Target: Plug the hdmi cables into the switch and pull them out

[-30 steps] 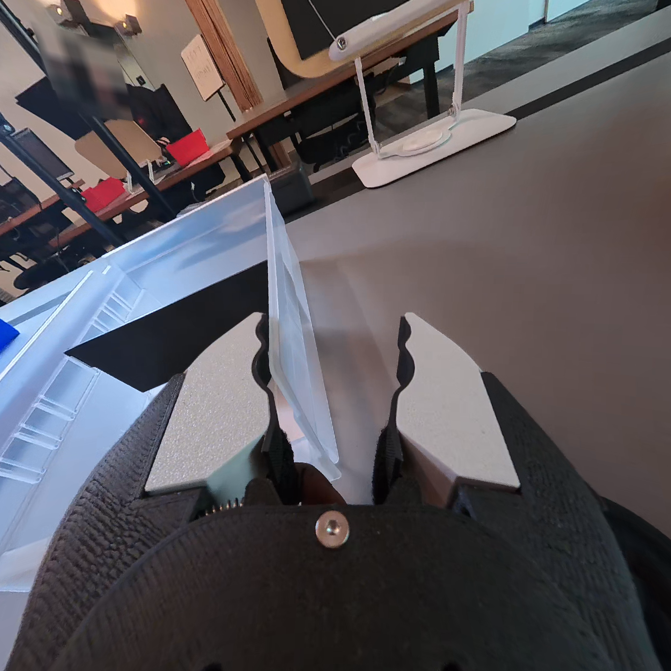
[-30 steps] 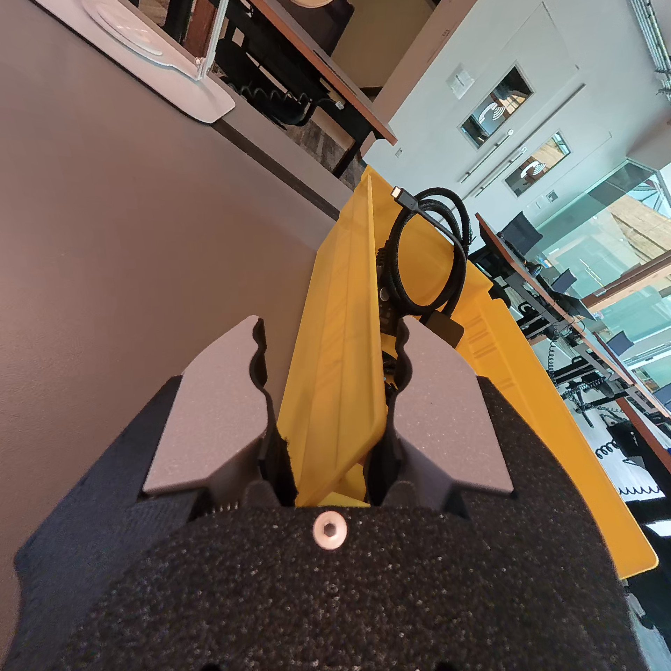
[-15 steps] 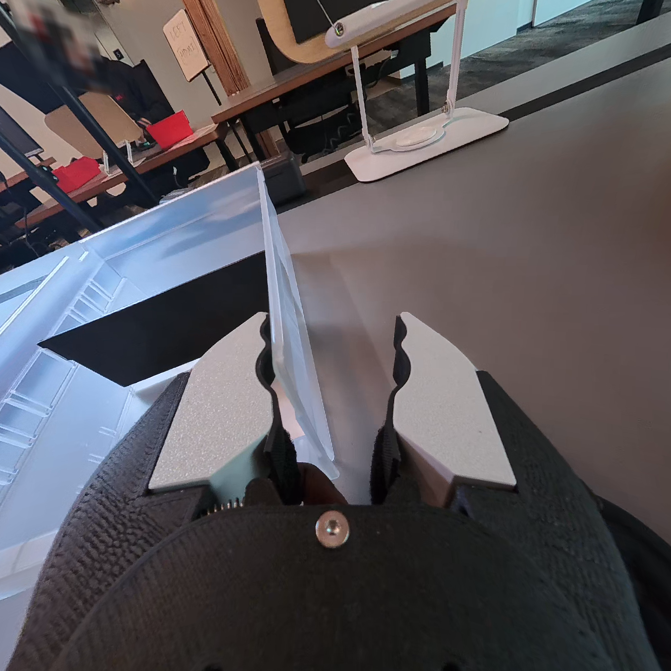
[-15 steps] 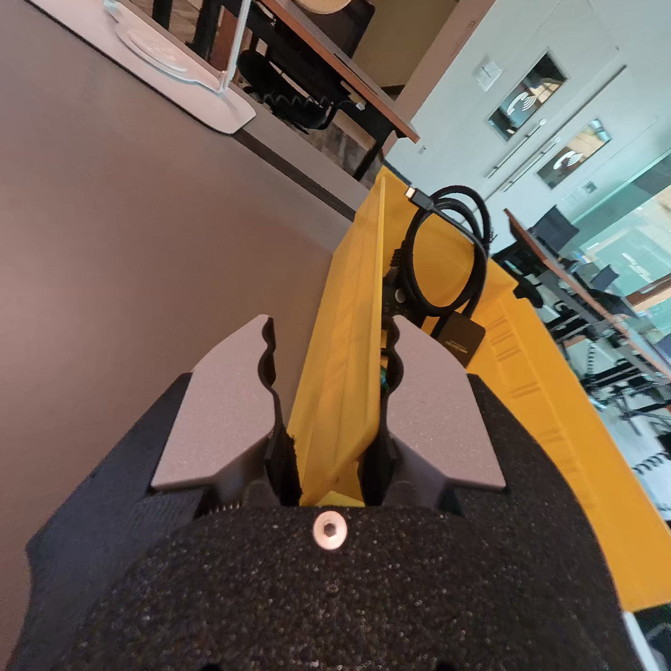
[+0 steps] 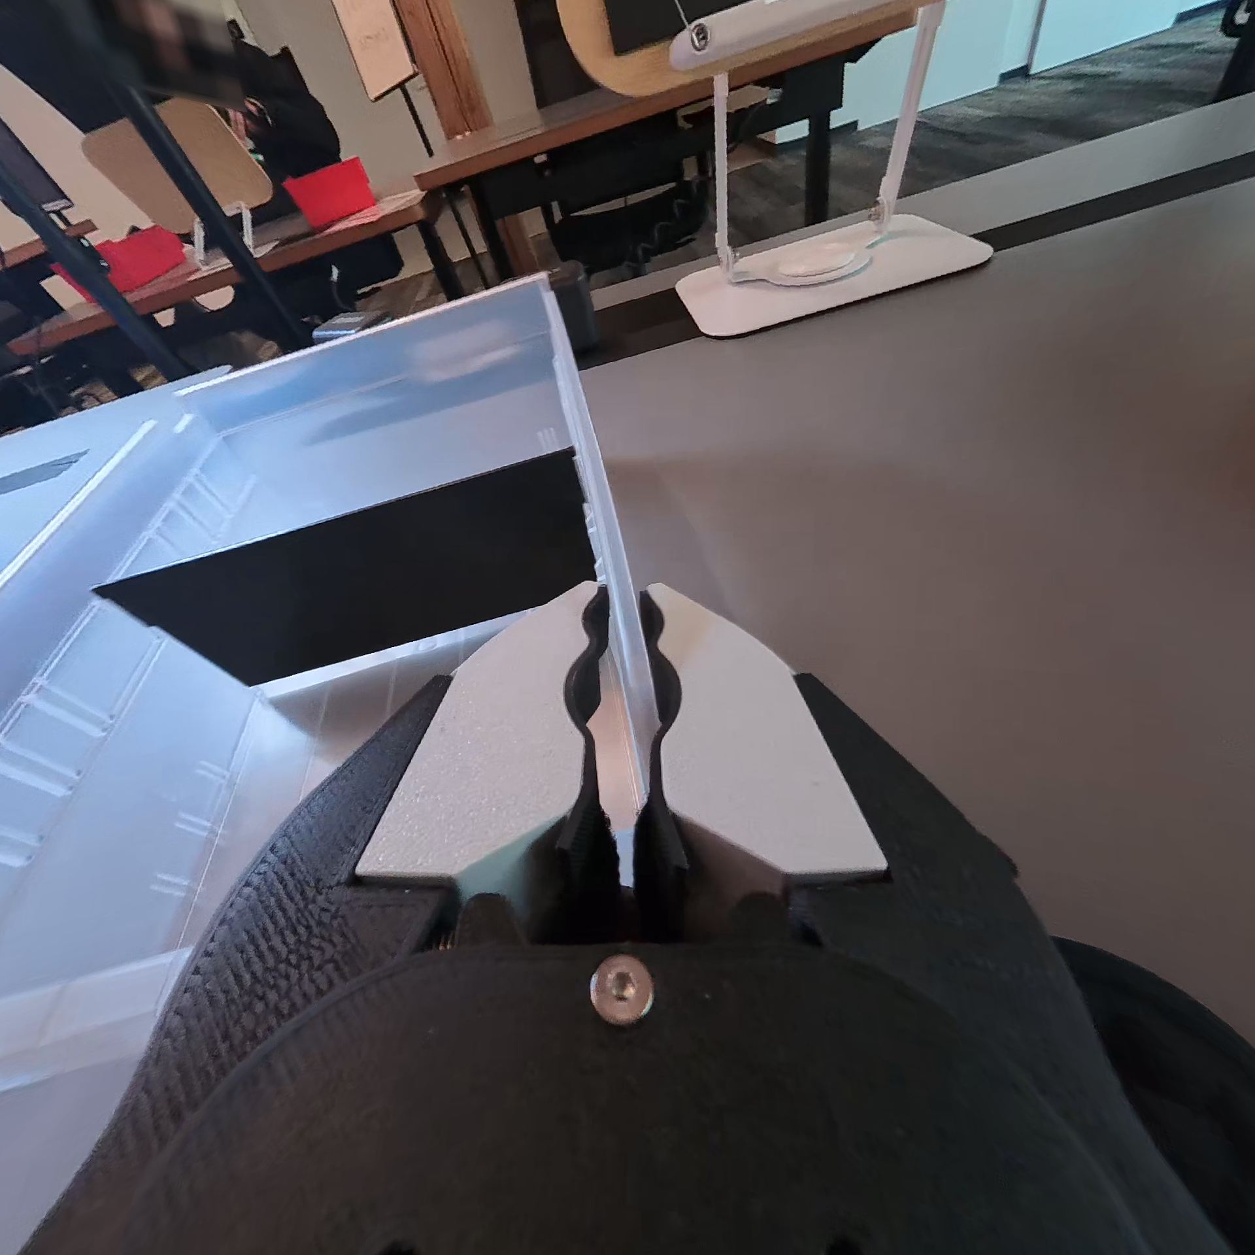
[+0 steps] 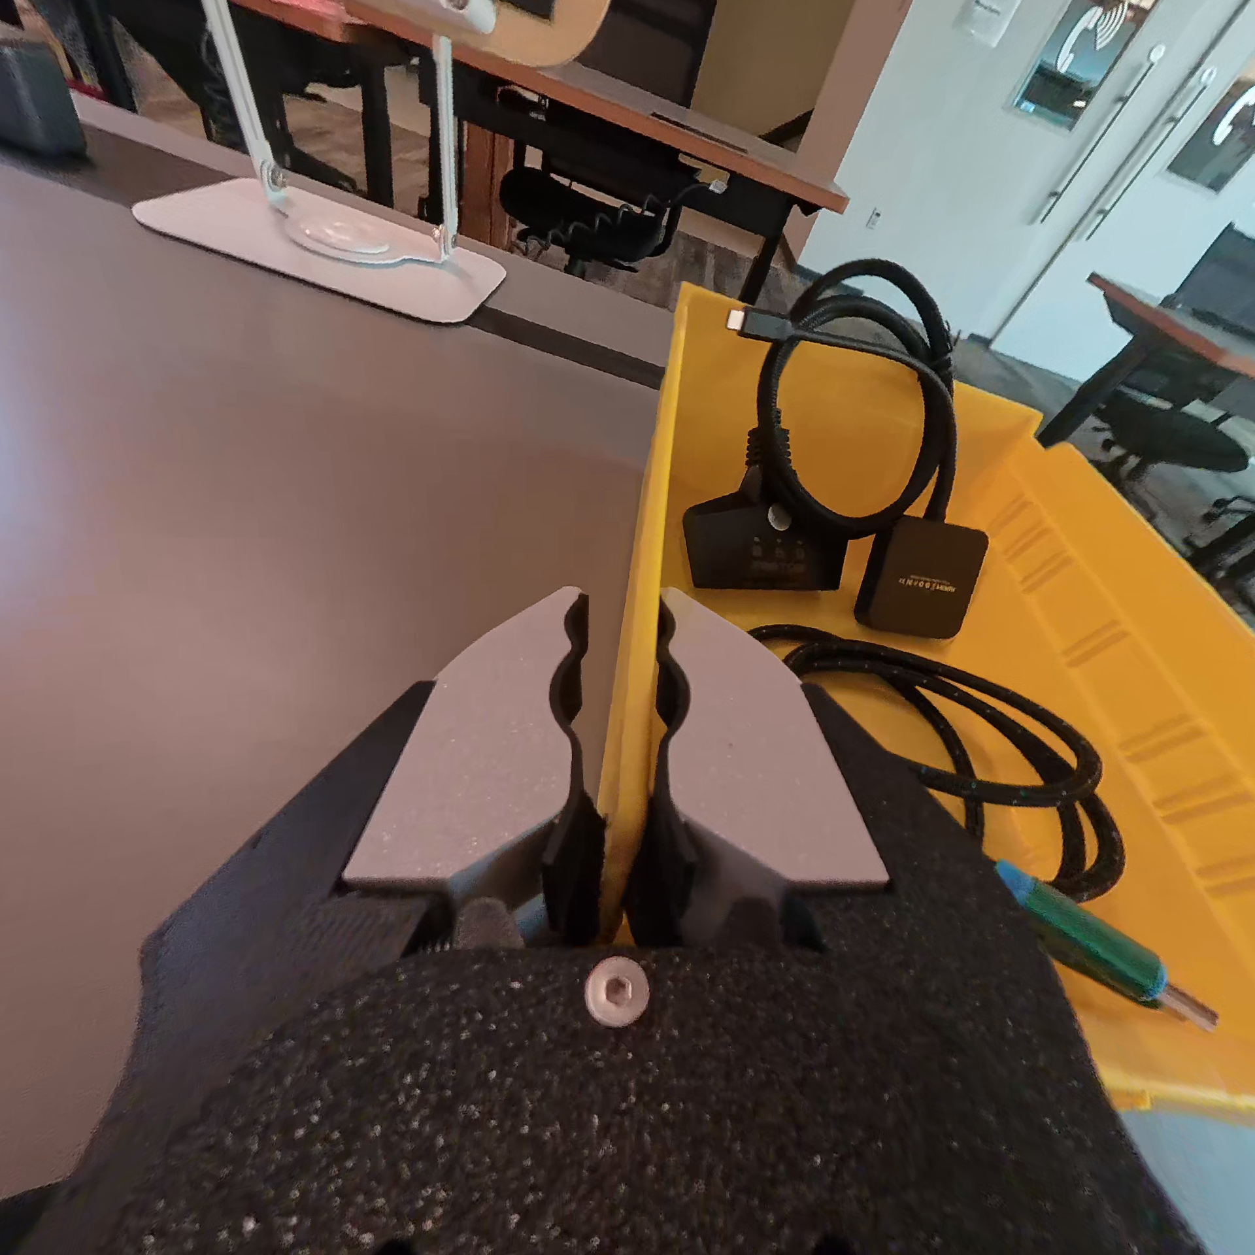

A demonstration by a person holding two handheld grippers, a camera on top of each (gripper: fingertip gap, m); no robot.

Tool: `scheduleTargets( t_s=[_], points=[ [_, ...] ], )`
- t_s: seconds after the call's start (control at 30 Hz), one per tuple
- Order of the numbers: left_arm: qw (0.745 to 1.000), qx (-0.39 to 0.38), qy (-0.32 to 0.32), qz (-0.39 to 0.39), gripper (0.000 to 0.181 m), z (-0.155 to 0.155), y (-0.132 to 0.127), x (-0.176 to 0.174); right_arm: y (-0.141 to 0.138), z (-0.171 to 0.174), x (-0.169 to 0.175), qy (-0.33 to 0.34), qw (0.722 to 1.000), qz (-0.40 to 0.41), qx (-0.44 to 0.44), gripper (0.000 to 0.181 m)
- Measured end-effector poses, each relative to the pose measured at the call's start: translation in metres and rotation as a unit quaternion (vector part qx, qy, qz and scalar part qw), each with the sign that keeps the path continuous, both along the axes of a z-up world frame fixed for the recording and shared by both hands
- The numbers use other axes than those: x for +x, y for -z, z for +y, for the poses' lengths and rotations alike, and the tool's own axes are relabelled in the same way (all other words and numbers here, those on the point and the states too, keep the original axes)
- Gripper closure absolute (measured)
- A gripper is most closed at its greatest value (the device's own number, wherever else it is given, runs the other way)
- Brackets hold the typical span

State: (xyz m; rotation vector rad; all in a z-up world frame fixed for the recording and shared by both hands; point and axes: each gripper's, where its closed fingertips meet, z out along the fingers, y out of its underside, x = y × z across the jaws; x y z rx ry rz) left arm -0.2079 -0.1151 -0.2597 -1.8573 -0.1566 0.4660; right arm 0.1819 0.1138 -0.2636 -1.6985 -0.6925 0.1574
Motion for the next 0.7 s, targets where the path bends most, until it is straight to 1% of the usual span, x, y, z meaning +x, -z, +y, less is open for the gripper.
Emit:
scheduleTargets(
  t_s=[0.07,0.2,0.4,0.53,0.63,0.7],
  points=[
    [1.0,-0.007,-0.002,0.011,0.177,0.001,0.0,0.001,-0.001,0.001,0.003,0.002,1.0,0.019,-0.01,0.169],
    [0.999,-0.022,0.039,0.003,0.177,0.009,0.001,0.019,-0.001,-0.001,0.003,-0.003,0.999,0.033,-0.028,0.172],
    [0.996,-0.039,0.083,0.004,0.175,0.031,0.002,0.06,0.0,-0.017,-0.02,-0.036,0.998,-0.009,-0.058,0.169],
    [0.99,-0.042,0.131,0.015,0.168,0.049,0.003,0.09,0.0,-0.038,-0.052,-0.083,0.994,-0.012,-0.072,0.165],
    [0.982,-0.037,0.182,0.016,0.157,0.06,0.005,0.113,0.0,-0.062,-0.088,-0.144,0.986,-0.006,-0.08,0.152],
    [0.976,-0.035,0.212,0.017,0.15,0.061,0.004,0.125,0.001,-0.083,-0.114,-0.191,0.978,0.002,-0.088,0.139]
  ],
)
